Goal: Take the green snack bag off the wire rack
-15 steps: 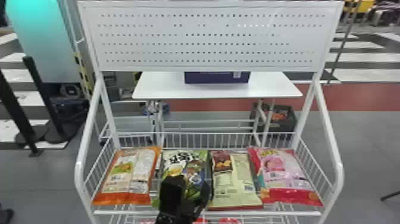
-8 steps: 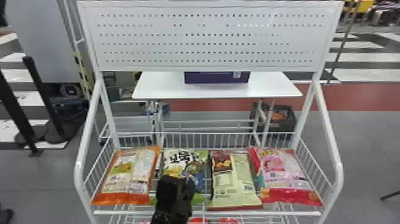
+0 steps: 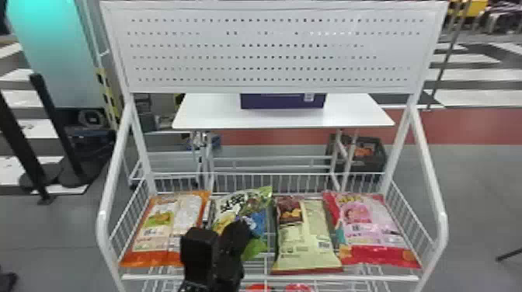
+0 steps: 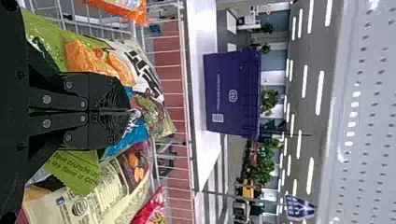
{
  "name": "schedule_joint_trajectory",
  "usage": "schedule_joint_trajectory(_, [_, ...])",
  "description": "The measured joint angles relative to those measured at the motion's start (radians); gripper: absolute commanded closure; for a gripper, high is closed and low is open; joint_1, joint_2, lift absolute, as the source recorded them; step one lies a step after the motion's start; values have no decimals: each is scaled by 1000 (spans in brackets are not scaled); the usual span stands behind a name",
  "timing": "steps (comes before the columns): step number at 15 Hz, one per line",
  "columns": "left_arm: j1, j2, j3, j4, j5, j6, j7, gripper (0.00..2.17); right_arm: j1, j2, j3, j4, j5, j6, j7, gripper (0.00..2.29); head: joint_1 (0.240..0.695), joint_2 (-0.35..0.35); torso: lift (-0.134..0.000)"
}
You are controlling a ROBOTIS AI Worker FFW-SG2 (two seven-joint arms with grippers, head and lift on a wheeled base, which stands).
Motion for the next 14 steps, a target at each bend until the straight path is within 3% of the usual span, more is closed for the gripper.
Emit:
schedule_joint_trajectory(3, [132,71,47,-168,28,-41,10,1787,-3,-4,0,1,-4,0,-1,174,499,0,0])
schedule_joint_trajectory(7, [365,167,145,-306,46,-235,48,1787,-10,-7,4,6,-6,0,-2,174,499,0,0])
schedule_joint_trajectory(14, [728,180,369,-338,71,-665,-7,1787,-14,-15,9,12,-13,0,-2,174,499,0,0])
